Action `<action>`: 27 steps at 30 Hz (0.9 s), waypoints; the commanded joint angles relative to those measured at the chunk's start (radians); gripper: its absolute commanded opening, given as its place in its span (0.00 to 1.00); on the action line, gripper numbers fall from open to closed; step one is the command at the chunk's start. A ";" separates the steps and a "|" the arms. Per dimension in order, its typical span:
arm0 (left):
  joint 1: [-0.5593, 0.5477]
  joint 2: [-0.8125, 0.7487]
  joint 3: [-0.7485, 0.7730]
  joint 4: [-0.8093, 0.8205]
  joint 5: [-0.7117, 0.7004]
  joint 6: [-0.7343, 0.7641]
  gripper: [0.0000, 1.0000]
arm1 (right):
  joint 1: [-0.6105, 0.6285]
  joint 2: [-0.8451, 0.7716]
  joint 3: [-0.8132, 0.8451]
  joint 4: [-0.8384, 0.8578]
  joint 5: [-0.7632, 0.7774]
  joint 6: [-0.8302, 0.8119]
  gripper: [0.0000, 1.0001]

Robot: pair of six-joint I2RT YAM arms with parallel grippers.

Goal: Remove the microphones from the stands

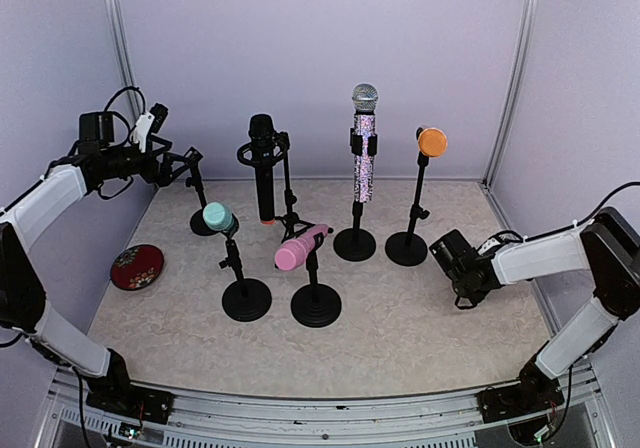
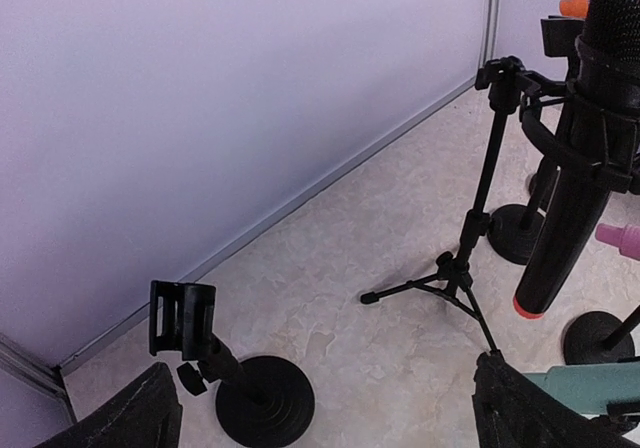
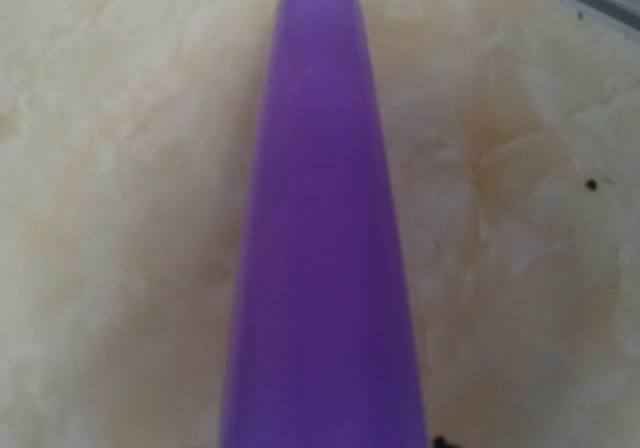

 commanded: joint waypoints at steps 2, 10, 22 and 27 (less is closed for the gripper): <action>0.005 -0.026 -0.020 -0.022 0.000 0.010 0.99 | -0.007 0.073 -0.025 -0.086 -0.152 -0.034 0.32; 0.006 -0.059 -0.030 -0.033 0.019 0.007 0.99 | -0.006 0.110 0.005 -0.076 -0.165 -0.100 0.59; 0.013 -0.099 0.023 -0.199 0.108 0.046 0.99 | 0.023 -0.105 0.032 -0.046 -0.153 -0.350 0.97; 0.014 -0.134 0.034 -0.245 0.133 0.035 0.99 | 0.085 -0.335 -0.004 0.001 -0.142 -0.529 1.00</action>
